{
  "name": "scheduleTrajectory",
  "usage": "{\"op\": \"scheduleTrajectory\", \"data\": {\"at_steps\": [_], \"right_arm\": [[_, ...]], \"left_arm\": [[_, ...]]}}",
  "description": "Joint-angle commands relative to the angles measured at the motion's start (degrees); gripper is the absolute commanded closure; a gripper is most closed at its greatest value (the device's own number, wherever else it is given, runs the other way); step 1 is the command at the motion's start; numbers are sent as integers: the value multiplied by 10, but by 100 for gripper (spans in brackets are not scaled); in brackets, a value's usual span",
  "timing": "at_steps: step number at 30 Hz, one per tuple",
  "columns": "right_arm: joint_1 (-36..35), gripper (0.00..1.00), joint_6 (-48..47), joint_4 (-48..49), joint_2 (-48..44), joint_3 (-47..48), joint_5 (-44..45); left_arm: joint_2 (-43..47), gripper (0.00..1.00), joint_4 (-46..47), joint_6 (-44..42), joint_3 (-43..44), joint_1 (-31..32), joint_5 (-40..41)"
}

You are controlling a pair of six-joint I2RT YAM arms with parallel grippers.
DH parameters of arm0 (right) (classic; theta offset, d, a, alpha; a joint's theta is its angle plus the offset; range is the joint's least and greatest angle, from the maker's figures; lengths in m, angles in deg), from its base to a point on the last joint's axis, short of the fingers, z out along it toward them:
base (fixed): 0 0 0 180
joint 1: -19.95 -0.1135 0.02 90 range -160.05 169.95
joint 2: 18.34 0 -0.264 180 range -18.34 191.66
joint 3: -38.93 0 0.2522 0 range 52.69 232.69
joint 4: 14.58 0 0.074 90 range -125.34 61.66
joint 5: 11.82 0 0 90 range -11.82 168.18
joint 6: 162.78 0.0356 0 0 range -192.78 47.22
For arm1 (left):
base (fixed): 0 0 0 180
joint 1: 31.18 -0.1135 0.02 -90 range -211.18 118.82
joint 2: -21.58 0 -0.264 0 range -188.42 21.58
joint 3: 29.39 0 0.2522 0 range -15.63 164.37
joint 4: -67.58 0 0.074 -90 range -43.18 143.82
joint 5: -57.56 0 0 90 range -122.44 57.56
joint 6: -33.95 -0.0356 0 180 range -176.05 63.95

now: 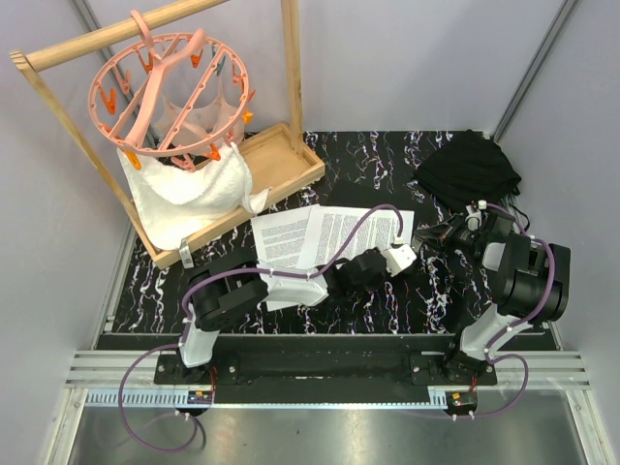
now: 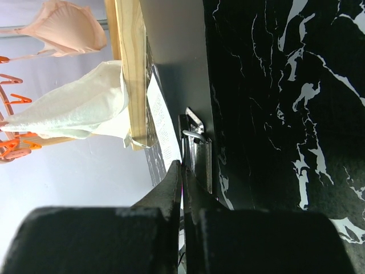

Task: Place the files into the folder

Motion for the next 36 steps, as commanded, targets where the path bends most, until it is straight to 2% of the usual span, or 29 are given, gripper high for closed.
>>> {"op": "scheduleTrajectory", "data": {"at_steps": [1,15,20,36], "right_arm": [[3,100,18,28,0,11,-36],[3,100,20,32,6,11,-35],[3,100,21,35,7,8,-38],[2,100,9,23,10,10,-38]], "left_arm": [[-2,100,10,18,9,3,36],[-16,100,-9,18,17,6,73],[-18,100,9,5,23,13,45],[-51,100,-28,-20,87,34,39]]}}
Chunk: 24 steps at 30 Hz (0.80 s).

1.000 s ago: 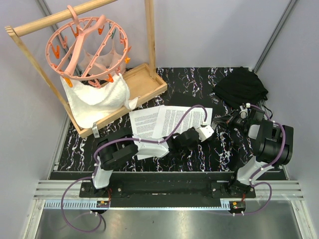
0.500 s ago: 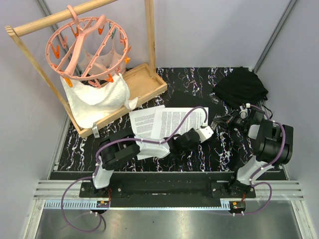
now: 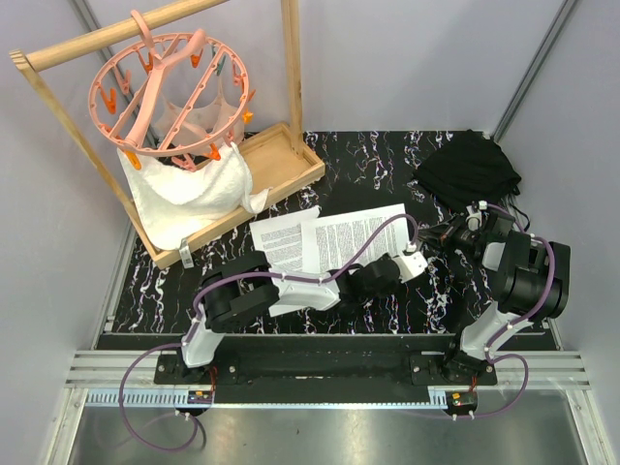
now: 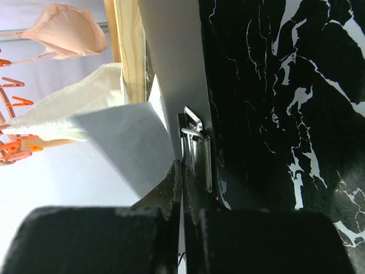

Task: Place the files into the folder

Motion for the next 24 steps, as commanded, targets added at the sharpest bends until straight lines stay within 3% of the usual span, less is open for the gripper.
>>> {"op": "scheduleTrajectory", "data": {"at_steps": [1,7,9,10,13,14,15,17,21,24], "right_arm": [[2,100,4,10,0,10,-36],[-1,100,-39,-48,-10,33,-21],[-7,100,-97,-124,-16,48,10],[-10,100,-114,-149,-22,55,22],[-24,100,-156,-205,-27,76,66],[-27,100,-158,-209,-25,79,76],[-30,100,-169,-232,-22,83,82],[-36,100,-182,-261,-22,94,107],[-67,100,-230,-318,-30,114,160],[-98,100,-257,-354,-42,131,215]], "left_arm": [[-16,100,0,-15,46,6,-7],[-13,99,-13,-10,32,6,16],[-2,83,-69,3,45,6,24],[9,65,-85,8,49,5,20],[62,41,-168,48,71,-6,-28],[92,38,-204,65,75,-14,-58],[109,26,-217,85,80,-18,-74],[157,20,-249,124,83,-31,-114],[237,18,-244,216,41,-85,-272],[260,18,-249,283,23,-137,-306]]}}
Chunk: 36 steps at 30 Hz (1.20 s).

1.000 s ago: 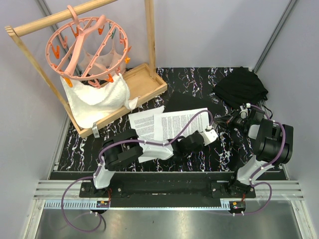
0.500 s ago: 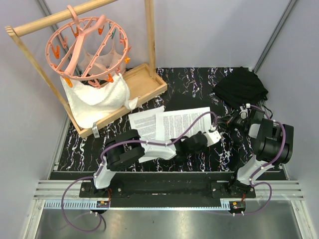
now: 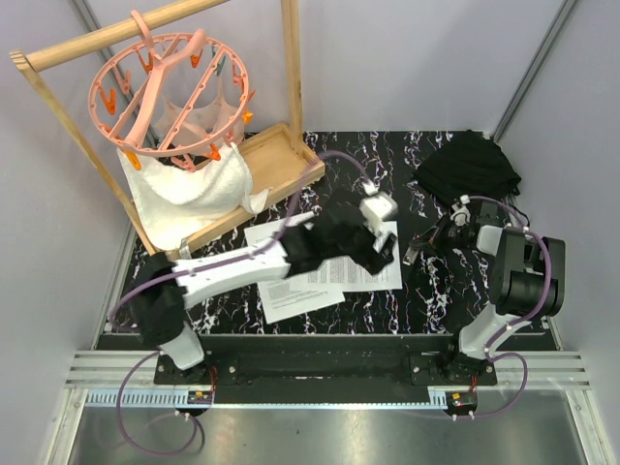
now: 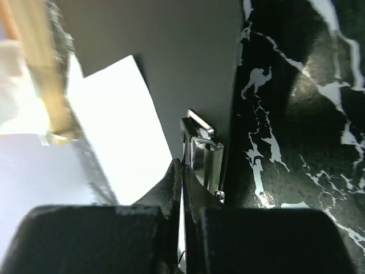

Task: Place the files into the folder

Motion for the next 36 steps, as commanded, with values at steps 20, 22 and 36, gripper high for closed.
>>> {"op": "scheduleTrajectory", "data": {"at_steps": [20,22,36], "right_arm": [[-212,36,-115,-328,-47,228,432],[-242,30,-114,-321,-52,237,431],[-312,30,-93,-227,91,298,333]], "left_arm": [[184,15,-53,259,-201,-204,-2],[192,15,-50,269,-234,-215,-2],[116,20,42,327,-308,-247,35]]}}
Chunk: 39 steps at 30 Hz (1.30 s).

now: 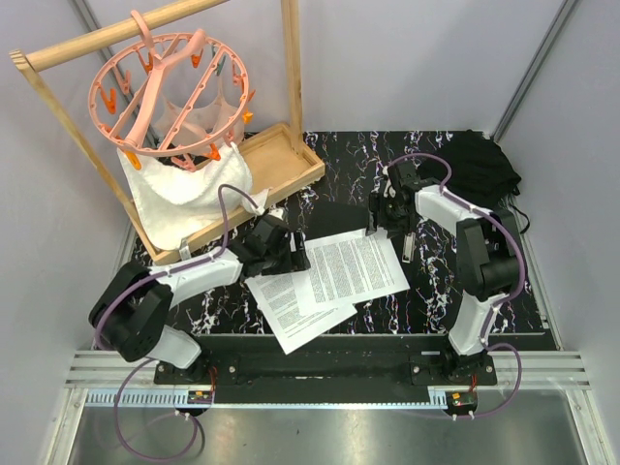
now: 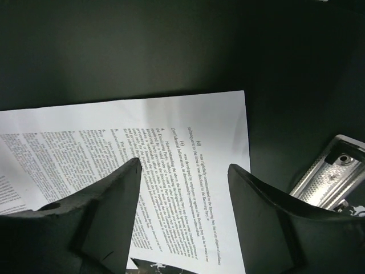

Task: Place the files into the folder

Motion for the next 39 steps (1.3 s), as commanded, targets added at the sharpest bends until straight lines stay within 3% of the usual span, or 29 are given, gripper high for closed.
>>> {"op": "scheduleTrajectory", "data": {"at_steps": [1,8,16,29,37,39], "right_arm": [[-4,31,0,26,12,14,-5],[-3,38,-16,29,36,13,16],[-3,39,-20,38,52,22,-13],[3,39,5,61,64,28,-77],[17,38,16,58,40,26,-60],[34,36,22,47,21,23,-48]], "left_arm": [[-24,19,81,5,12,-9,44],[-117,18,49,12,87,-17,89],[-159,22,58,22,113,-18,72],[-118,69,117,-4,105,-17,49],[-163,95,69,-54,181,-19,64],[-178,97,44,-86,216,-22,63]]}}
